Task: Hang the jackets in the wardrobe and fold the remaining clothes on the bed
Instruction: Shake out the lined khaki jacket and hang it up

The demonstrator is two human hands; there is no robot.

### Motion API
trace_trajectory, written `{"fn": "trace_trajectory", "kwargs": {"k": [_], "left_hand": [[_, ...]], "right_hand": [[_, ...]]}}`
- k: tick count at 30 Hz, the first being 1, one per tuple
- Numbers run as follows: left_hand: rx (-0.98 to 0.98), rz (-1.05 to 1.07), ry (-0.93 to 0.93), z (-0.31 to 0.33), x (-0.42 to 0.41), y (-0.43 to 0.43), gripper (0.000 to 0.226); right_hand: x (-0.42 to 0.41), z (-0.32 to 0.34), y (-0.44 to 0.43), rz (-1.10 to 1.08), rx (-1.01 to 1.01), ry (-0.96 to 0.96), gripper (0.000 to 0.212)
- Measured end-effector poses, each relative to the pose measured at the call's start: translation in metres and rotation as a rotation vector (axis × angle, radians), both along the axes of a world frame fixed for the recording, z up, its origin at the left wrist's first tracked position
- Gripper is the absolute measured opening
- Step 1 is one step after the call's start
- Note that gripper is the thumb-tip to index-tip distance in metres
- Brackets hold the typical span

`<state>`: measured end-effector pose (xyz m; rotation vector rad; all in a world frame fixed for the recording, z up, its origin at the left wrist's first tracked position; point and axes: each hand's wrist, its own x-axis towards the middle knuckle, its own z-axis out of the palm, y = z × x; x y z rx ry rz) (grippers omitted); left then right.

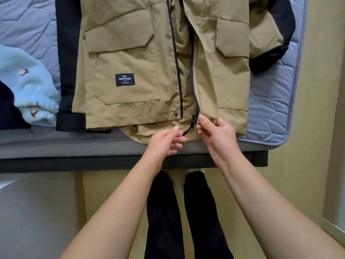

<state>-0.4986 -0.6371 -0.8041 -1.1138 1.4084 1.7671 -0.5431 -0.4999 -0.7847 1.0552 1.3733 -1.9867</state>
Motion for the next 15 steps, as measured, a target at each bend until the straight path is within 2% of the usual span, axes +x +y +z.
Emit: {"fn": "trace_trajectory", "kwargs": {"k": [4, 8, 11, 15], "left_hand": [[0.052, 0.375, -0.229, -0.036, -0.019, 0.002, 0.014], [0.094, 0.589, -0.252, -0.057, -0.044, 0.007, 0.019], [0.151, 0.589, -0.171, -0.058, -0.055, 0.007, 0.021], [0.202, 0.339, 0.041, -0.033, -0.056, 0.004, 0.017]], "right_hand": [[0.000, -0.002, 0.005, 0.051, -0.037, -0.031, 0.006], [0.000, -0.007, 0.011, 0.101, -0.059, -0.057, 0.009], [0.000, -0.009, 0.014, 0.112, -0.045, -0.065, 0.008], [0.001, -0.006, 0.014, 0.099, -0.058, -0.047, 0.021]]}}
